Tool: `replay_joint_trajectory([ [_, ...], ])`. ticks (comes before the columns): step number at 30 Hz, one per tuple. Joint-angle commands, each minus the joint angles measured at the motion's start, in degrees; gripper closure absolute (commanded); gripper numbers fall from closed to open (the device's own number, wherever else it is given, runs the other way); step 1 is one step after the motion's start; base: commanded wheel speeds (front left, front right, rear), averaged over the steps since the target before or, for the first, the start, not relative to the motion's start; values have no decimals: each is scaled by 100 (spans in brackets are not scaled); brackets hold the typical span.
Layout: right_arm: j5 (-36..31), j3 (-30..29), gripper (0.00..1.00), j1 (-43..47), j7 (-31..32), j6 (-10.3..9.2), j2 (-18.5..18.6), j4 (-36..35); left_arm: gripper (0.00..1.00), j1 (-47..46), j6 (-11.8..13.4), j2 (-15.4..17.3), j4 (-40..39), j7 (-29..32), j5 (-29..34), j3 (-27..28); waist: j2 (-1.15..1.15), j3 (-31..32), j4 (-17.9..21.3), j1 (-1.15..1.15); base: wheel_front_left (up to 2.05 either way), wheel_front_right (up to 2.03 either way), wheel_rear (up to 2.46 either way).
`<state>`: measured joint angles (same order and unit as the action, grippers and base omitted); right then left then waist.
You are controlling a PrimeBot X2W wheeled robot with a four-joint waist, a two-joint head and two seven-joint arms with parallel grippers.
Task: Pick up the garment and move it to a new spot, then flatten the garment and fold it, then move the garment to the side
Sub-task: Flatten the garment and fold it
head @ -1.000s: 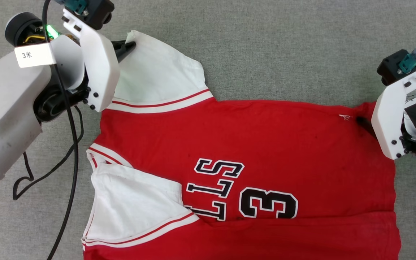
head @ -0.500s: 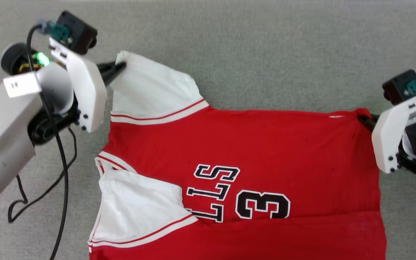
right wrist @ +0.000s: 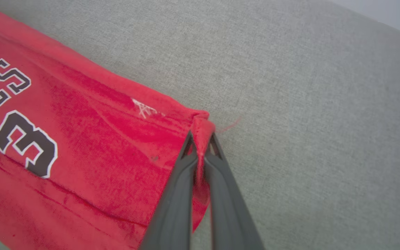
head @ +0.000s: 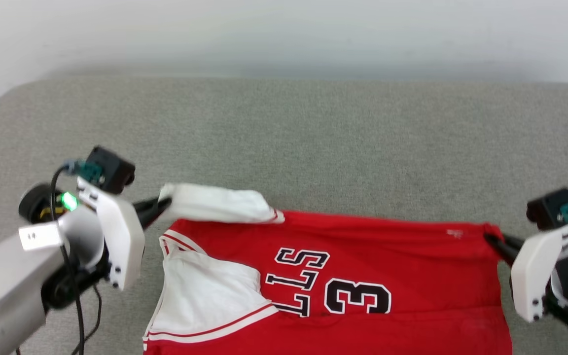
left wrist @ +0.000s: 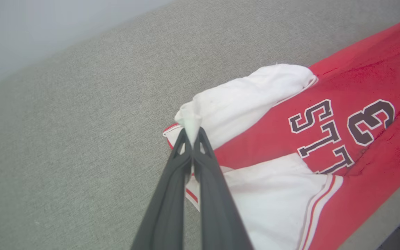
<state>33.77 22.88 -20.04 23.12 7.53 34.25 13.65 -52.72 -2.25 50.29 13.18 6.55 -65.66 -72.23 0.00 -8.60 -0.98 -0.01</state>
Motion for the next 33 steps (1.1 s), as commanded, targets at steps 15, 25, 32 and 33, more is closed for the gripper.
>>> replay_joint_trajectory([
  [15,-7,-725,100,1874,306,-9,-225,-896,100,1863,561,415,-796,-255,-423,-78,0,232,-82,1,0,0,0],
  [25,-59,-744,69,1836,181,-10,-495,-357,69,2173,377,-101,-9,-464,-605,-28,0,56,-57,1,0,0,0],
  [32,188,-1025,0,2026,-231,-8,-533,-683,0,2358,731,-152,30,-1402,-567,310,0,287,-30,1,0,0,0],
  [33,263,-1085,0,2076,-230,-8,-501,-789,0,2392,836,-145,-4,-1598,-570,398,0,316,-24,1,0,0,0],
])
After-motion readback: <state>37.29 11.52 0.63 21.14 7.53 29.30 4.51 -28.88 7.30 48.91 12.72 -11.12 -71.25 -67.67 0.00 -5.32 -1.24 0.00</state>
